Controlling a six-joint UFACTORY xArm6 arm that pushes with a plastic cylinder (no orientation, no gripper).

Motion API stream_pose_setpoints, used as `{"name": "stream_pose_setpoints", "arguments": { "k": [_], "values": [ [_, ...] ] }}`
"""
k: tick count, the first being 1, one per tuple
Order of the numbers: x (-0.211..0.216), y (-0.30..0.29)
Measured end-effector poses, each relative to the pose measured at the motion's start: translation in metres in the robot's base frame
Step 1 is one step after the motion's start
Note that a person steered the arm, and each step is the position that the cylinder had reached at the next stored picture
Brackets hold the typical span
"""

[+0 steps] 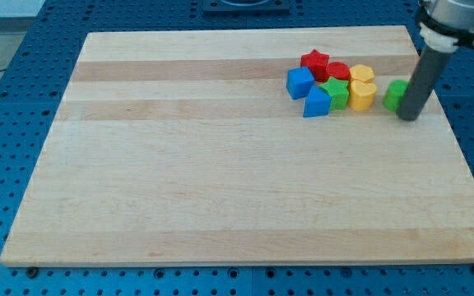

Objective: Move the green circle in between the red circle and yellow heart

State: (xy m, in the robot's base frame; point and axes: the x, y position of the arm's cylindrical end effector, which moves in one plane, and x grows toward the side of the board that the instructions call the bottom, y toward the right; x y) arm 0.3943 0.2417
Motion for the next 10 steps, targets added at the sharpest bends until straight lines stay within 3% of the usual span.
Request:
{"name": "stream_pose_setpoints", "arguments": {
  "k": [2,3,4,6,10],
  "values": [
    [-0.081,0.026],
    [-0.092,0.026],
    [-0.053,0.051],
    [-0.058,-0.002],
    [-0.048,0.001]
  ]
}}
